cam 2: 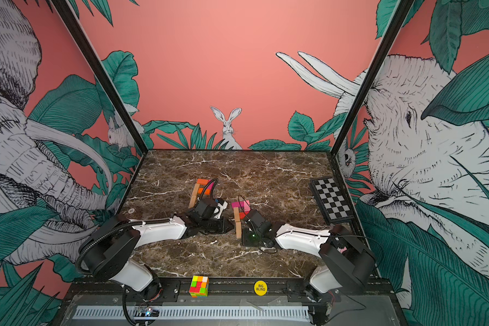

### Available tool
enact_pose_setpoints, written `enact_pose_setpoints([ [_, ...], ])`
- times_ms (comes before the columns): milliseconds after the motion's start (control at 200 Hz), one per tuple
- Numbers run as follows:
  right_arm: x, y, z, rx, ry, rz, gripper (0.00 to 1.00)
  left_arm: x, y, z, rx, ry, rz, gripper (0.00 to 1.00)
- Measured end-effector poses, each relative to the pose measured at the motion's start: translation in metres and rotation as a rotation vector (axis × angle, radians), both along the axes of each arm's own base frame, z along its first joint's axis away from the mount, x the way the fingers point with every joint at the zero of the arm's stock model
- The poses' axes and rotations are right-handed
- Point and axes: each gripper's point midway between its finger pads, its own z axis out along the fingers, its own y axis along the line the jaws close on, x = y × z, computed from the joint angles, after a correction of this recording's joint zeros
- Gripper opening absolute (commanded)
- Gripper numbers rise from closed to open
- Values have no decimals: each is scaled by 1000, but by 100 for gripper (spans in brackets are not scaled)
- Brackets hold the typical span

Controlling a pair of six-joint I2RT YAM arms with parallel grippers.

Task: Assemble the letter p with building blocks
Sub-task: Assemble the building block at the center of the board.

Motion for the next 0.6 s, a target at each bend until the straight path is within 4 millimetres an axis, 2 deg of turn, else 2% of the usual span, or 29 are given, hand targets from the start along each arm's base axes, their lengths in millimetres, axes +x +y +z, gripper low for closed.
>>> enact_pose_setpoints([
  [75,5,-6,-1,-15,1,-13,14,-1,1,-2,5,5,0,8],
  [120,9,-8,-1,-23,3,-21,13,-2,2,-4,9,10,1,0],
  [320,25,-4,-1,-33,-1,-27,11,-5,5,-12,24,29,1,0],
  [600,36,9,-6,-33,5,-7,10,-8,3,-27,32,64,-12,0],
])
